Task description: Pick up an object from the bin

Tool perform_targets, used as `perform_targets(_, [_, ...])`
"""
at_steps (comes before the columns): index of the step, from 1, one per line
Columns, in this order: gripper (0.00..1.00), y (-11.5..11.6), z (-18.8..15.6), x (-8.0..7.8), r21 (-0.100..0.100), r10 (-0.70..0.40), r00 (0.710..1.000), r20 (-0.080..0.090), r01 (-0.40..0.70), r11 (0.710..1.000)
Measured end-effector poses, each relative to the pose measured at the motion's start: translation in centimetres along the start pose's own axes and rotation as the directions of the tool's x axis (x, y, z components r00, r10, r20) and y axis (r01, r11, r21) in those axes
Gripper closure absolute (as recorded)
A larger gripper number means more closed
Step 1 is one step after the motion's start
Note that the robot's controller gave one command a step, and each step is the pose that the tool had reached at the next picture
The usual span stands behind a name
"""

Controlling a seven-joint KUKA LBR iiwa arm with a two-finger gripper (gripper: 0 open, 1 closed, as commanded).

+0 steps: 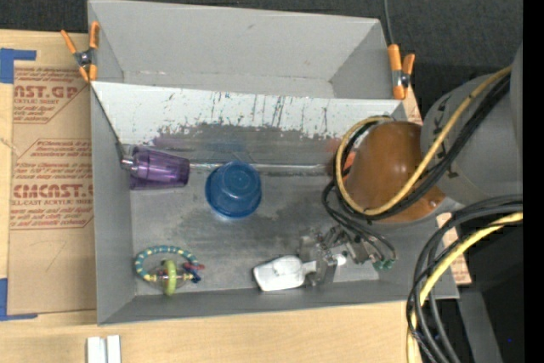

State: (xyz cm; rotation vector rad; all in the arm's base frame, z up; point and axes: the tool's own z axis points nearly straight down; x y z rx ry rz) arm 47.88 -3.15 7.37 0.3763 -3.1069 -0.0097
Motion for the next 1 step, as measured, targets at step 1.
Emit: perform_targets(1, [1.0, 0.06, -7.51, -0.08, 0.002, 0.0, 1.0, 0.006, 0.0, 1.0])
